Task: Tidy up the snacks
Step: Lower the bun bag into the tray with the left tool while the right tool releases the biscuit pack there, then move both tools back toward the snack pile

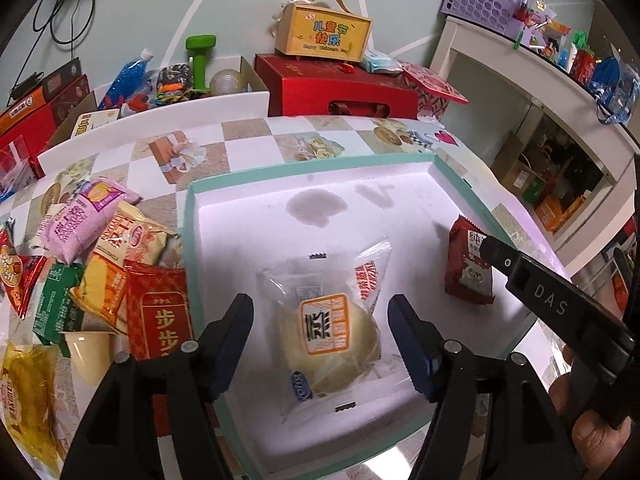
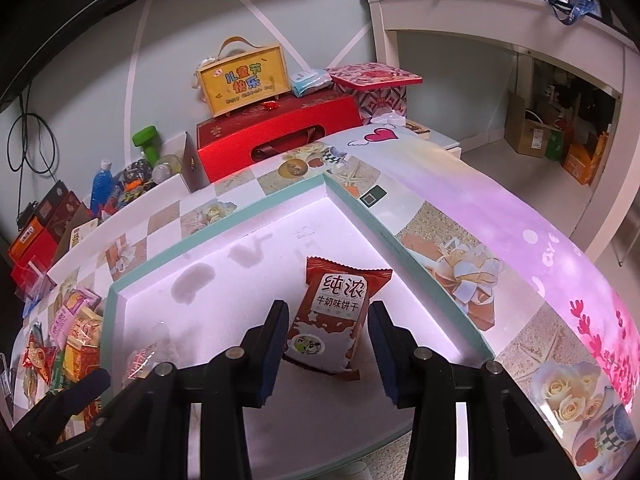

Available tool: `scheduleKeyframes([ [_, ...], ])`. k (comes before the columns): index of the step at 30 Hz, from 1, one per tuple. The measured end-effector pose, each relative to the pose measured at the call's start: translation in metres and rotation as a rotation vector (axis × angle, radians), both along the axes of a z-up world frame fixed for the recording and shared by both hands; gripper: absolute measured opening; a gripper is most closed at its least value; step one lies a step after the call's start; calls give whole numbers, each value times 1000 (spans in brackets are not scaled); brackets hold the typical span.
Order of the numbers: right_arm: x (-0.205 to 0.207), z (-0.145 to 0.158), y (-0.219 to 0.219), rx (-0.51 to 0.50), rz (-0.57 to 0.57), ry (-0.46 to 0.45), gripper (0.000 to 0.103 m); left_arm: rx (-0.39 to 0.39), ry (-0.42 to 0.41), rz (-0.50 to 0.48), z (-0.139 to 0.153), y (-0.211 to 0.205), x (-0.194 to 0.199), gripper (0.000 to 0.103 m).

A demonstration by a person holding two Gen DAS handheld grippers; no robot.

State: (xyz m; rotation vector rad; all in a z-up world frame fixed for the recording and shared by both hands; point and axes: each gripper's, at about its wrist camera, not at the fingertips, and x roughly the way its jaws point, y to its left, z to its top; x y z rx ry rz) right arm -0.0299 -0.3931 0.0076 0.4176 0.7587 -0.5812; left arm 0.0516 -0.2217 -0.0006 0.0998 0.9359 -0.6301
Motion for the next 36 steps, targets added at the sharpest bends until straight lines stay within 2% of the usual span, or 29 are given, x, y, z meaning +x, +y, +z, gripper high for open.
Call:
scheduleKeyframes([
  [1,0,0,0,-1,-2,1,50,0,-2,5,1,1,0,75],
  [3,0,0,0,1,-5,5,66,7,-12,22,2,3,1,89],
  [4,0,-1,0,0,-7,8,78,12,-22,35,2,4,2,92],
  [6,1,-1,0,-3,-11,11,83,23,-53,60,2,7,3,99],
  [9,0,-1,0,2,-7,5,92,55,-69,102,-1,12,8,102],
  [10,0,-1,-1,1,-10,3,101,58,-69,111,-2,14,9,102],
  [11,0,-1,-1,-2,-15,2,103,56,-69,116,-2,15,10,102],
  [20,-4,1,-3,18,-28,-38,103,31,-122,143,-1,22,9,103],
  [23,-6,2,-5,24,-44,-37,103,10,-101,153,0,26,11,103],
  [26,-12,6,-4,4,-49,-95,103,-22,-86,157,4,32,11,103],
  [29,-10,10,-1,-3,-40,-97,103,-10,-103,149,10,34,9,103],
  [36,-3,6,6,53,-20,-79,103,1,-60,139,10,40,10,103],
])
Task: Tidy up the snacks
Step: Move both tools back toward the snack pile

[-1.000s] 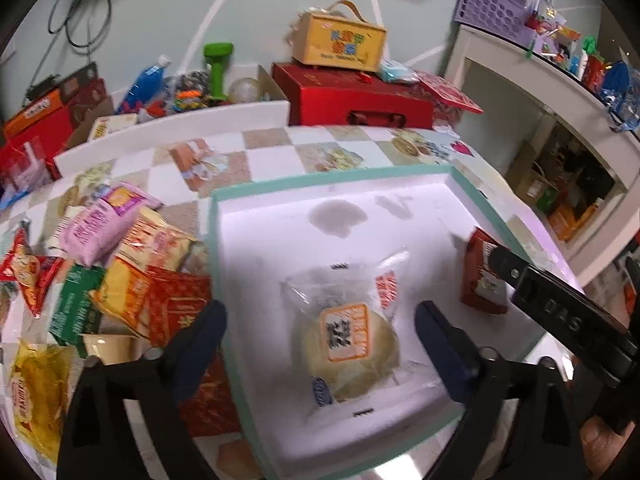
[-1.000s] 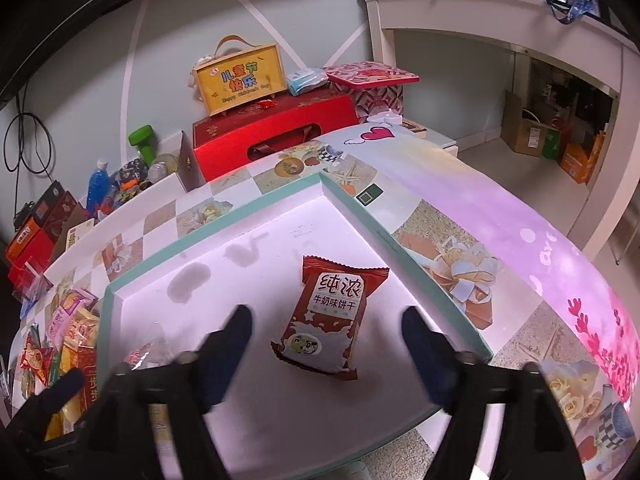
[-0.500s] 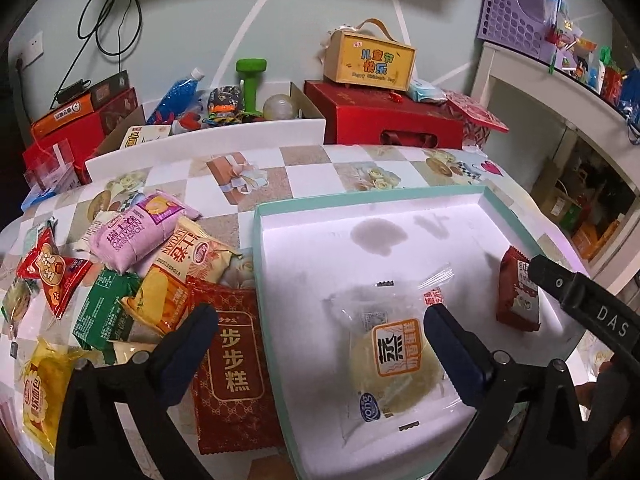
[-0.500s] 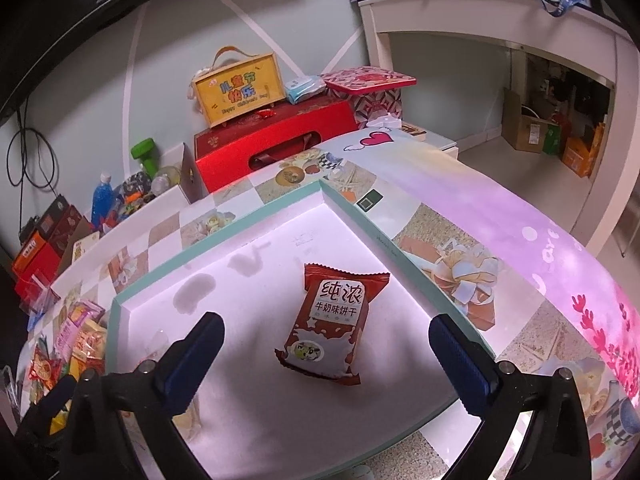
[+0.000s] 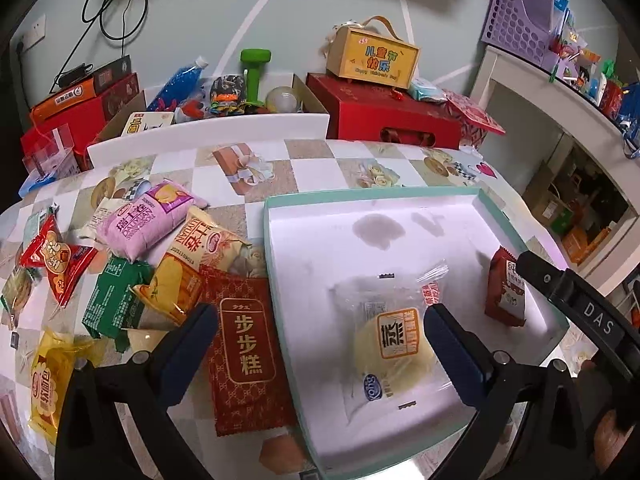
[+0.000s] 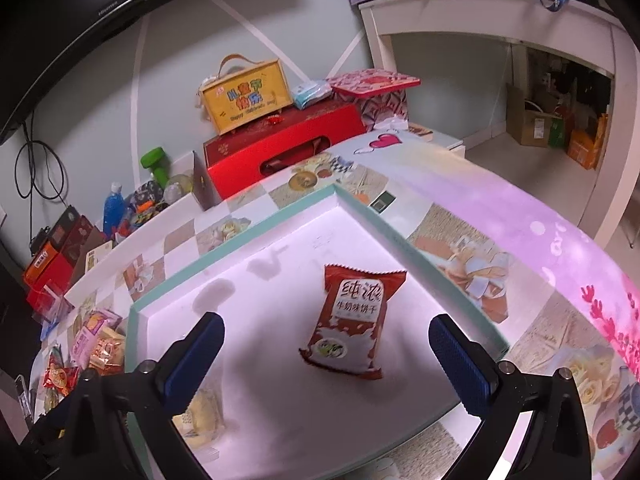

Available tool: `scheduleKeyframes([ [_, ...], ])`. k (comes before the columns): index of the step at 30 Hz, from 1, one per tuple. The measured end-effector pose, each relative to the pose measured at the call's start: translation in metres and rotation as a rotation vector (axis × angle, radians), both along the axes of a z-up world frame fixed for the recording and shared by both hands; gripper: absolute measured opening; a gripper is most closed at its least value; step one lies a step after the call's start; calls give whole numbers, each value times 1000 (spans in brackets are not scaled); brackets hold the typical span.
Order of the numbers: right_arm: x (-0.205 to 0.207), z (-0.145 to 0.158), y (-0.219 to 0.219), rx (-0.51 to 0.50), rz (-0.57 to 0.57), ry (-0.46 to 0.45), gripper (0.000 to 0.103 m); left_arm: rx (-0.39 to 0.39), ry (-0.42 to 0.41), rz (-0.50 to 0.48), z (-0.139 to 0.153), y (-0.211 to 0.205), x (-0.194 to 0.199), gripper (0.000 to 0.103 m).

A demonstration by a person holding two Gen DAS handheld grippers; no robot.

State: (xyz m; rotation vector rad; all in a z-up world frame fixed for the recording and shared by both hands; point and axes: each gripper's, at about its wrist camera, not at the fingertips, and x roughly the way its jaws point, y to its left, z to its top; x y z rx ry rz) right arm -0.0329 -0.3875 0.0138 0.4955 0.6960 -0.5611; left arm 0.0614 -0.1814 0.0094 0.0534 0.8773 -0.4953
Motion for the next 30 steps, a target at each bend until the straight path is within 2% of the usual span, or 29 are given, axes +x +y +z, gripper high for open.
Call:
scheduleKeyframes([
  [5,8,1,11,-15,27,4,103,-28,-25,47,5,16,2,103],
  [10,19,5,30,-9,87,-44,103,-28,-71,83,11,36,6,103],
  [13,30,8,48,1,149,-70,103,-39,-63,123,16,55,11,103],
  [24,49,28,107,10,324,-153,103,14,-57,278,31,137,23,103],
  [30,65,28,154,-3,471,-136,103,28,-35,371,31,175,23,103],
])
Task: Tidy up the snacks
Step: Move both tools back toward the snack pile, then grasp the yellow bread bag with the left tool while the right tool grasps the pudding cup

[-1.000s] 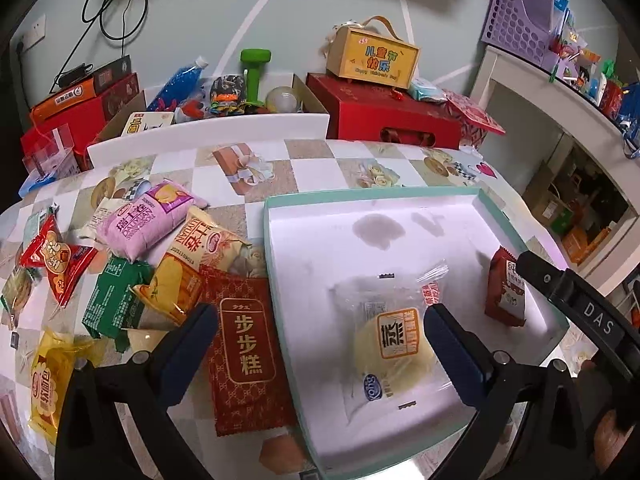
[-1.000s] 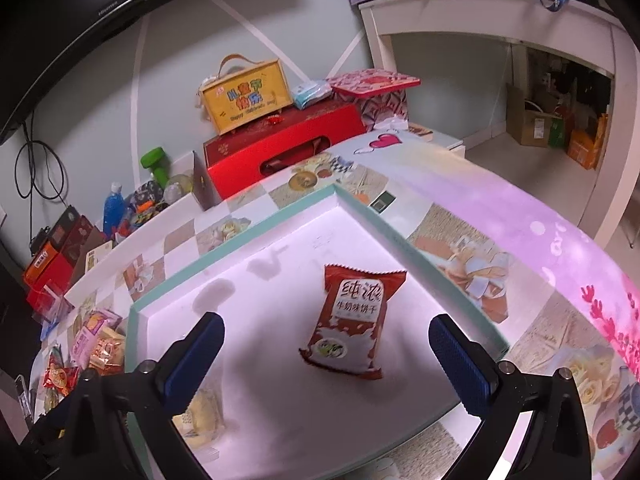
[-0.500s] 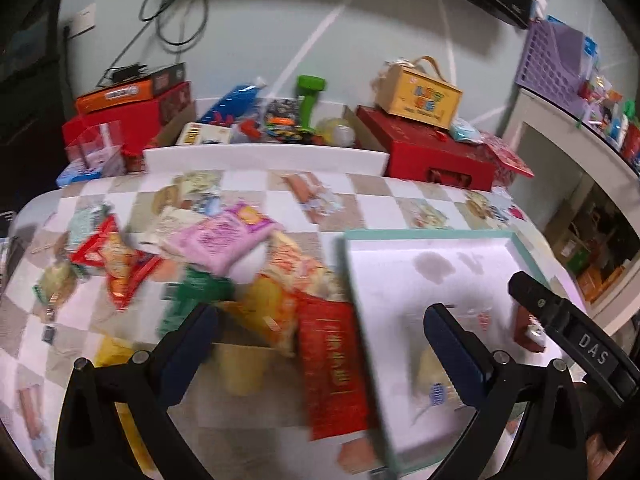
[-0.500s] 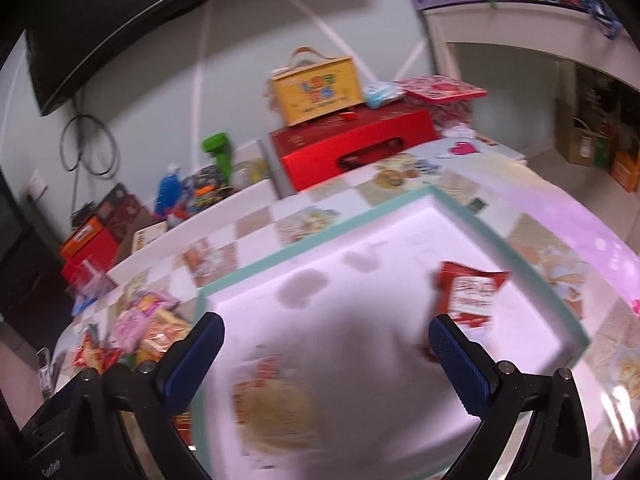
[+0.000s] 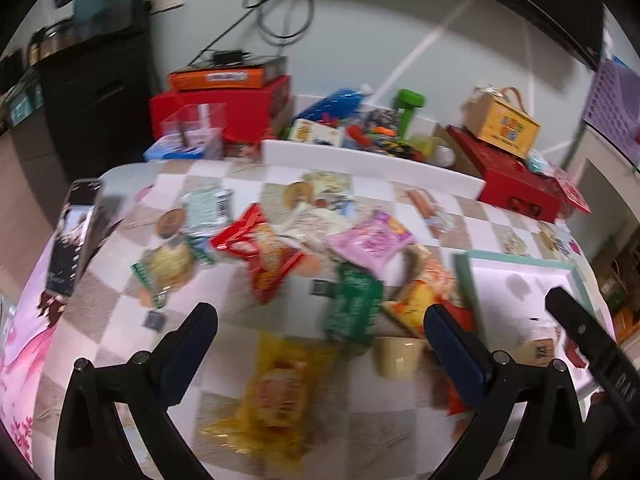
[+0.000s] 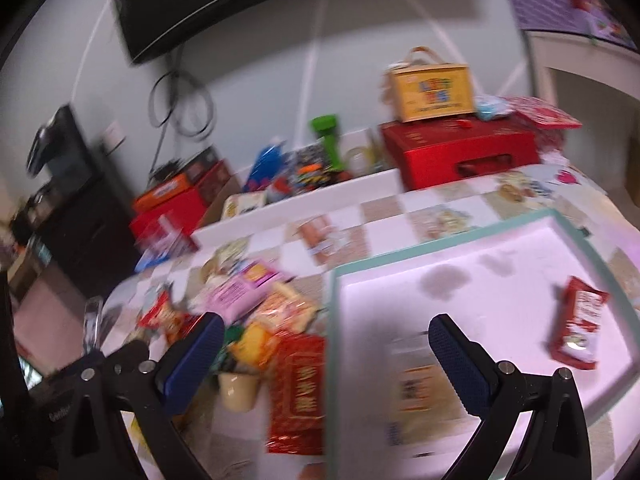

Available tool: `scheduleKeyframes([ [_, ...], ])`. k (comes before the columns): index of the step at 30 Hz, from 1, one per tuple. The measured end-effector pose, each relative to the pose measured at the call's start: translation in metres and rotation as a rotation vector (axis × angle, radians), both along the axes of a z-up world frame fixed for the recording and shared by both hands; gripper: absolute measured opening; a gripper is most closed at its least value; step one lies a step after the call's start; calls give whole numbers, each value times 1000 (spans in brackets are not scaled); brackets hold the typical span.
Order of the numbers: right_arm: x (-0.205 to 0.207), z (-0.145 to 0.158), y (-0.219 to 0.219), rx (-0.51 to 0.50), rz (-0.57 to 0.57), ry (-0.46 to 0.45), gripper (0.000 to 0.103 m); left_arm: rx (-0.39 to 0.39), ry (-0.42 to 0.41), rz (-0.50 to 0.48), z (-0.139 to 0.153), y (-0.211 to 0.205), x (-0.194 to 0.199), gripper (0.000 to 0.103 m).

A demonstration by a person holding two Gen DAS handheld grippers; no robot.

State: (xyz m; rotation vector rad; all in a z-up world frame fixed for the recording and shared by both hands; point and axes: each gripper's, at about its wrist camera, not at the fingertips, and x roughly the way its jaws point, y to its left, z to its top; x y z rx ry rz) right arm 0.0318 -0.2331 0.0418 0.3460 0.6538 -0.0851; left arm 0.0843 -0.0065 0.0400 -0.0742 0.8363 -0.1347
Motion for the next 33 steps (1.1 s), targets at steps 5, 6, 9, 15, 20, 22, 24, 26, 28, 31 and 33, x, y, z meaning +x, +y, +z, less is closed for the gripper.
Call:
scheduleKeyframes([
  [5,12,-11,39,-30,110,42,98,-12,60,46,-13,21,1,103],
  [6,13,-13,44,-39,123,51,93,-14,75,46,-18,22,2,103],
  [9,19,-24,61,-53,176,92,84,0,113,62,-30,27,2,101],
  [15,25,-40,74,-47,234,148,66,-36,189,50,-51,34,5,95],
  [20,31,-55,82,-32,271,193,55,-33,229,27,-63,31,8,81],
  [22,33,-59,84,-29,276,206,55,-34,250,25,-69,31,9,78],
  [24,34,-63,85,-22,280,218,52,-50,266,25,-73,32,10,76],
  [26,36,-68,86,-11,285,226,50,-52,271,28,-76,33,10,74],
  [28,39,-72,87,-5,285,234,46,-62,280,29,-79,33,11,72],
  [31,42,-77,88,7,284,243,43,-63,277,34,-80,35,12,68],
  [33,44,-81,88,12,284,251,41,-64,273,39,-81,36,13,65],
])
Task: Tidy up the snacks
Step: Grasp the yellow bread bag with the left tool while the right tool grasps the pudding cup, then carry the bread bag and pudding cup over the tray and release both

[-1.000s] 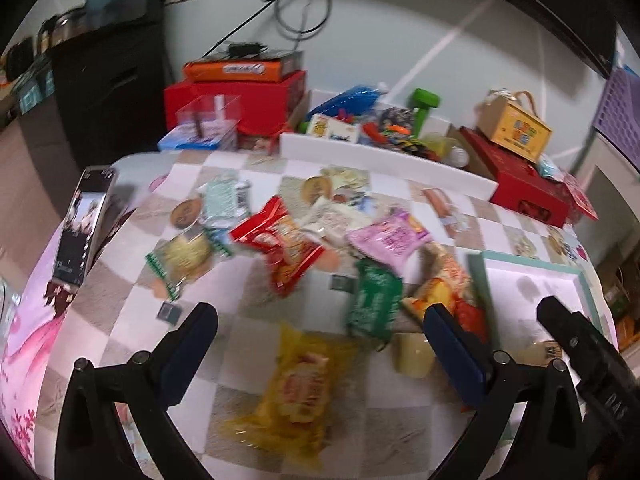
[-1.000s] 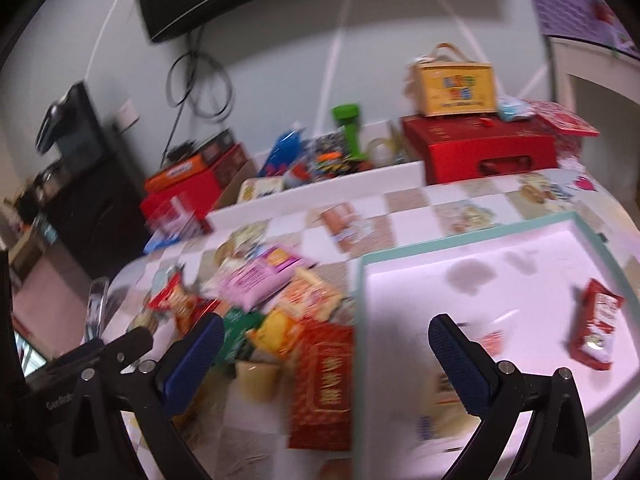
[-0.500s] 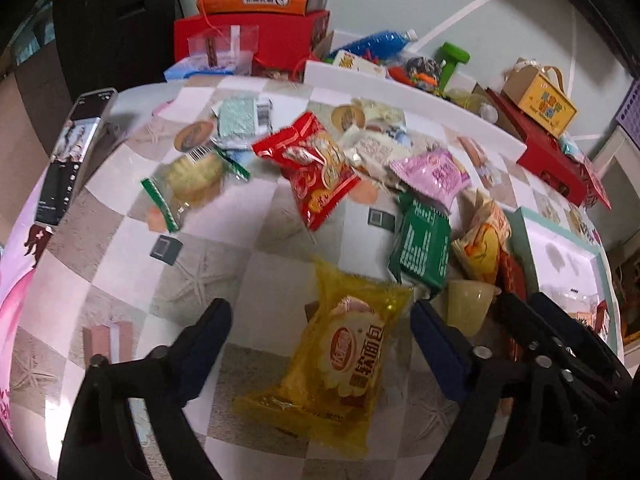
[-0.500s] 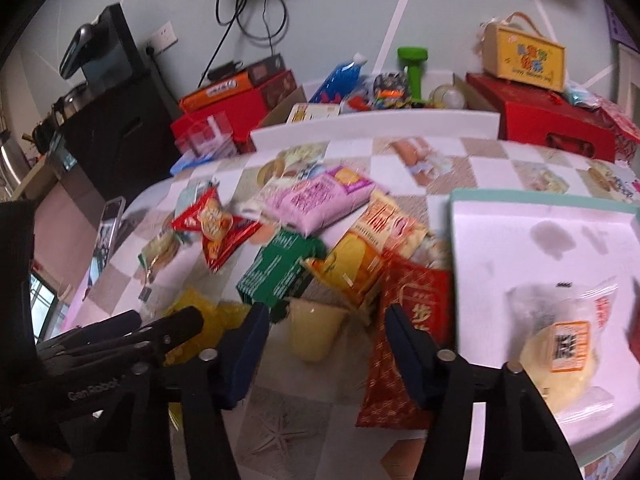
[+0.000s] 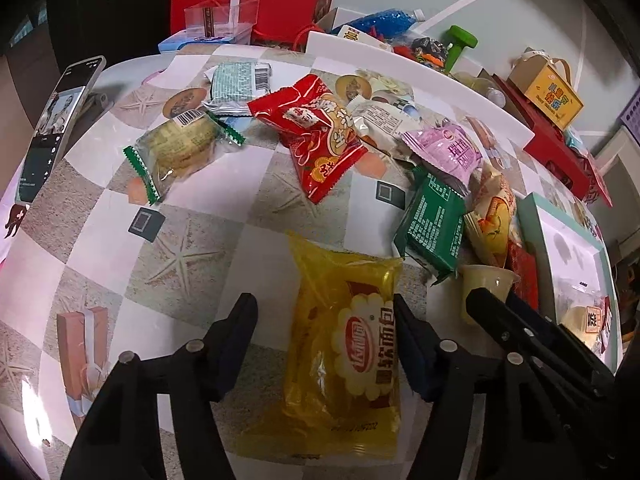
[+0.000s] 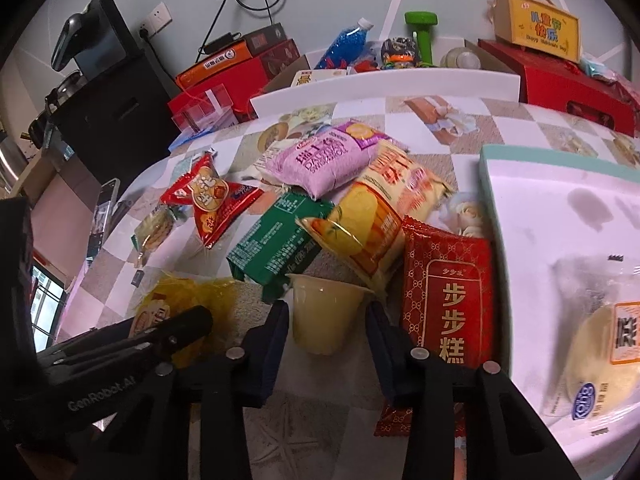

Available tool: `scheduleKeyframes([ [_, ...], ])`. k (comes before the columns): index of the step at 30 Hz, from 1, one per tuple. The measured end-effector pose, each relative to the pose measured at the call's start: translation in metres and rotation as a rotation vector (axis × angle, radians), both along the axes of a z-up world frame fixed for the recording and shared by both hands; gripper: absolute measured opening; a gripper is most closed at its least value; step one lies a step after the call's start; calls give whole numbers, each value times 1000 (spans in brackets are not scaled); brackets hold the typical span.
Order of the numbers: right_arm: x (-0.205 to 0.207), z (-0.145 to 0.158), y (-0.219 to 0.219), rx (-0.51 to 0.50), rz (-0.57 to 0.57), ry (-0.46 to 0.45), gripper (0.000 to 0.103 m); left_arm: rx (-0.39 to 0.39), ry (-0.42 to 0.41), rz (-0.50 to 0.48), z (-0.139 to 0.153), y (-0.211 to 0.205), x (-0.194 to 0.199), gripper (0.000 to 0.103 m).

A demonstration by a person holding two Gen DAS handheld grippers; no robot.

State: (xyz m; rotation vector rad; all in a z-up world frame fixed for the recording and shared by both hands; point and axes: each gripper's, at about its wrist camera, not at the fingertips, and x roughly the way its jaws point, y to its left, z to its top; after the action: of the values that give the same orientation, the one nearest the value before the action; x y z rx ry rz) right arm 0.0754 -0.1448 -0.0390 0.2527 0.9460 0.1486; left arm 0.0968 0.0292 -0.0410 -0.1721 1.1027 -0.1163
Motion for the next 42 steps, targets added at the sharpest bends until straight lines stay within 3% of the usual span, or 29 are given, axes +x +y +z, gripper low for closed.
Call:
scheduleKeyframes([
  [3,3,-5,0,13,-6,8,36,30,-7,4,-2,-1,1,60],
  [12,4,-7,1,12,-9,1,36,76,-22,11,-4,-4,3,51],
  [17,4,-5,1,8,-12,-3,36,49,-25,35,-2,3,3,43],
  [28,-8,24,-9,26,-23,-93,36,37,-86,53,22,4,-4,42],
  [42,-20,48,-31,39,-71,-158,36,-11,-178,-26,53,-29,-6,42],
])
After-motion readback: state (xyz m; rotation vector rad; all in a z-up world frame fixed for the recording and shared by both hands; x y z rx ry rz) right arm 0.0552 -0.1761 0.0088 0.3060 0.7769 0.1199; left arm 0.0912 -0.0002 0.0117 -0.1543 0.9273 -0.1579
